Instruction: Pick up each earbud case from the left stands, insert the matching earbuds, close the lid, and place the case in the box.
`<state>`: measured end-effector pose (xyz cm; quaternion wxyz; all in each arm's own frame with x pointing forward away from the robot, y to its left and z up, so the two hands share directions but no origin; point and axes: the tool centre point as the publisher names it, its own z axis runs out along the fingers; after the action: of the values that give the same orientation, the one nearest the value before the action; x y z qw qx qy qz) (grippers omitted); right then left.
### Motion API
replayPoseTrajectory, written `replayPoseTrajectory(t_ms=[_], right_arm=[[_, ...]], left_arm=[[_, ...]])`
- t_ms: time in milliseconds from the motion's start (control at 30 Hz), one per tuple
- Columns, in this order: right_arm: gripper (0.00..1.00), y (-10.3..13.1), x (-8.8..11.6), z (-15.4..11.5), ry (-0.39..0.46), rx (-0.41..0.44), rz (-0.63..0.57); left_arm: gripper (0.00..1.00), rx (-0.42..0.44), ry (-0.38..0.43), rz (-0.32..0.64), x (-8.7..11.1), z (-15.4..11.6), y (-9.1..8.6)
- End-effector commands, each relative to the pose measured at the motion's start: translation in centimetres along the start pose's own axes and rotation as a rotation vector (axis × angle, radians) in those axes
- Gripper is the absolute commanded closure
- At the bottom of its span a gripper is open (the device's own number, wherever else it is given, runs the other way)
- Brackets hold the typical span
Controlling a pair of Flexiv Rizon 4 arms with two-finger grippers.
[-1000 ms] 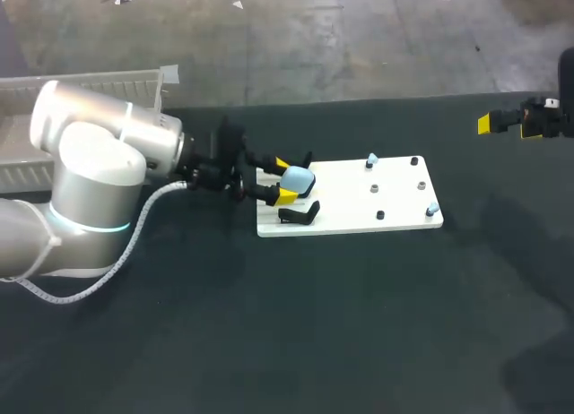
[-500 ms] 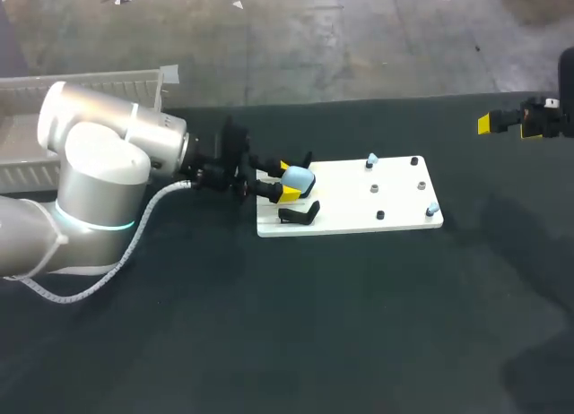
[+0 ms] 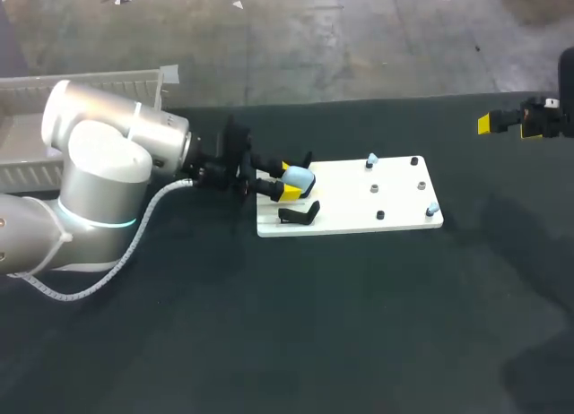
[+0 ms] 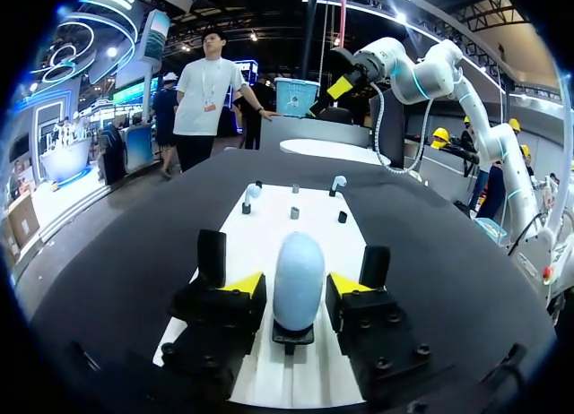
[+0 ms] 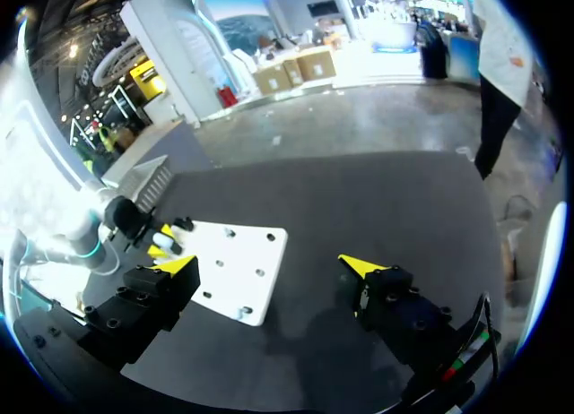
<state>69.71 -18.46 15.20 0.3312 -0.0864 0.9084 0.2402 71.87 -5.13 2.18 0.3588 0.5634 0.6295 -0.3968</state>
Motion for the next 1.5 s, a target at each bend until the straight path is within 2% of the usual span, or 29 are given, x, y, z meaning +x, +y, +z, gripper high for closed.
replayPoseTrajectory(t_ms=[33,267,467,500,533,833,1133,1300,1500], right_arm=[[0.0,-0.1,0.0,0.1,0.0,-0.004,-0.001],[0.0,-0.1,0.0,0.1,0.0,-0.004,-0.001],[0.0,-0.1,0.0,0.1,0.0,-0.004,-0.001],[0.0,-0.1,0.0,0.1,0.0,-0.004,-0.001],[0.0,-0.1,0.0,0.1,0.0,-0.004,-0.001],[0.0,-0.1,0.0,0.1,0.0,-0.004,-0.001],[0.0,-0.1,0.0,0.1,0.0,-0.004,-0.001],[0.0,2.8,0.2,3.0,0.079,-0.032,-0.098],[0.0,6.3,0.3,6.1,0.124,-0.112,-0.155]], left_arm=[[0.63,0.007,0.005,-0.004,0.1,0.2,0.5],[0.69,0.006,0.005,-0.005,0.2,0.3,0.6],[0.9,0.008,0.008,-0.005,0.2,0.2,0.6],[0.98,0.008,0.008,-0.005,0.2,0.2,0.6],[1.0,0.008,0.007,-0.004,0.2,0.2,0.6],[1.0,0.01,-0.031,0.01,-0.9,-0.9,0.3],[1.0,0.0,-0.032,0.037,-2.8,-1.7,-0.2],[1.0,-0.034,-0.045,0.062,-4.6,-1.6,0.2],[1.0,-0.054,-0.033,0.106,-7.0,-0.4,0.6]])
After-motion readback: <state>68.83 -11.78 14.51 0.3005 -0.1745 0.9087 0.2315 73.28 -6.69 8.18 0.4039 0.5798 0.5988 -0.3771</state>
